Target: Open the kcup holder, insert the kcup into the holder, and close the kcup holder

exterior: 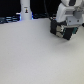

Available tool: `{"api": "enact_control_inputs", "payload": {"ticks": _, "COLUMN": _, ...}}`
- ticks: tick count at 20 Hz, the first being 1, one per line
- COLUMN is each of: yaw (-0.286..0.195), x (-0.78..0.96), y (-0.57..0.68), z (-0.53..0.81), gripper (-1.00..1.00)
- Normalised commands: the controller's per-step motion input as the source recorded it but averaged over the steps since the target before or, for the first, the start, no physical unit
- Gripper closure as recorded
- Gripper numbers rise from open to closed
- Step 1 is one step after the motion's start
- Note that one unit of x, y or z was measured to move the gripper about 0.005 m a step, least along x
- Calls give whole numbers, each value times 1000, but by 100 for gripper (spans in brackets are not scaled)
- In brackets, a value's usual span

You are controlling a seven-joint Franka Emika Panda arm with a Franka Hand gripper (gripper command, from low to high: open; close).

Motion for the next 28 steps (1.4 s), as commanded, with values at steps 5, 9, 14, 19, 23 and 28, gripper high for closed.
{"api": "enact_control_inputs", "payload": {"ticks": 5, "yaw": 44, "x": -573, "y": 602, "z": -2, "gripper": -100}}
{"api": "enact_control_inputs", "payload": {"ticks": 9, "yaw": 44, "x": -565, "y": 602, "z": -1, "gripper": -100}}
{"api": "enact_control_inputs", "payload": {"ticks": 14, "yaw": 38, "x": -550, "y": 611, "z": -2, "gripper": -100}}
{"api": "enact_control_inputs", "payload": {"ticks": 19, "yaw": 37, "x": -552, "y": 612, "z": -1, "gripper": -100}}
{"api": "enact_control_inputs", "payload": {"ticks": 23, "yaw": 39, "x": -546, "y": 603, "z": 70, "gripper": -100}}
{"api": "enact_control_inputs", "payload": {"ticks": 28, "yaw": 38, "x": 22, "y": 380, "z": 829, "gripper": -100}}
